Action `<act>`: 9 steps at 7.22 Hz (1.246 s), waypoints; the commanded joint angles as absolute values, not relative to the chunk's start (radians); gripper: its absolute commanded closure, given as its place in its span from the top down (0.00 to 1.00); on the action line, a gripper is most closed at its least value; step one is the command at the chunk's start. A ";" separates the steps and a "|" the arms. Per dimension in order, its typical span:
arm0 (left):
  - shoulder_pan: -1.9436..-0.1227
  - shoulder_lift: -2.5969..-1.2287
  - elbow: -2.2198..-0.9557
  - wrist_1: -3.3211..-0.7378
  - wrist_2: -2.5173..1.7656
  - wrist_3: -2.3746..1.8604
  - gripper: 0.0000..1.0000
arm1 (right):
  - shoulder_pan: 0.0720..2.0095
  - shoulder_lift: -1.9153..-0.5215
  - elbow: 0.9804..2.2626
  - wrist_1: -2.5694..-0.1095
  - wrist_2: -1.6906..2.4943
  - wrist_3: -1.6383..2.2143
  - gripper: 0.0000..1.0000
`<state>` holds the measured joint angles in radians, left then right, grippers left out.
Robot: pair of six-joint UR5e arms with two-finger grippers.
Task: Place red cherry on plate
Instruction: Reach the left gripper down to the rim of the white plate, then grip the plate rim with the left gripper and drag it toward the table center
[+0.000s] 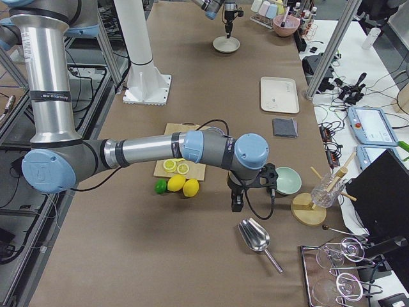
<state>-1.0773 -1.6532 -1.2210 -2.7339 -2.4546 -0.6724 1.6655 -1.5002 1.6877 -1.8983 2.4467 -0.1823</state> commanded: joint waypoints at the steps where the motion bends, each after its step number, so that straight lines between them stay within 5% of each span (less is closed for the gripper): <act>1: -1.077 -1.644 -1.223 -2.747 -2.424 -0.673 0.00 | 1.667 -1.502 1.689 -1.899 2.447 -0.183 1.00; 6: -1.103 -1.732 -1.326 -2.645 -2.611 -0.852 0.00 | 1.667 -1.497 1.689 -1.899 2.447 -0.183 1.00; 9: -1.068 -1.905 -1.515 -2.278 -2.529 -0.977 0.00 | 1.666 -1.491 1.686 -1.901 2.445 -0.176 1.00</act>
<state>-1.0894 -1.8316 -1.4322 -2.4505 -2.5830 -0.9369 1.6661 -1.4941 1.6869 -1.9004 2.4460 -0.1772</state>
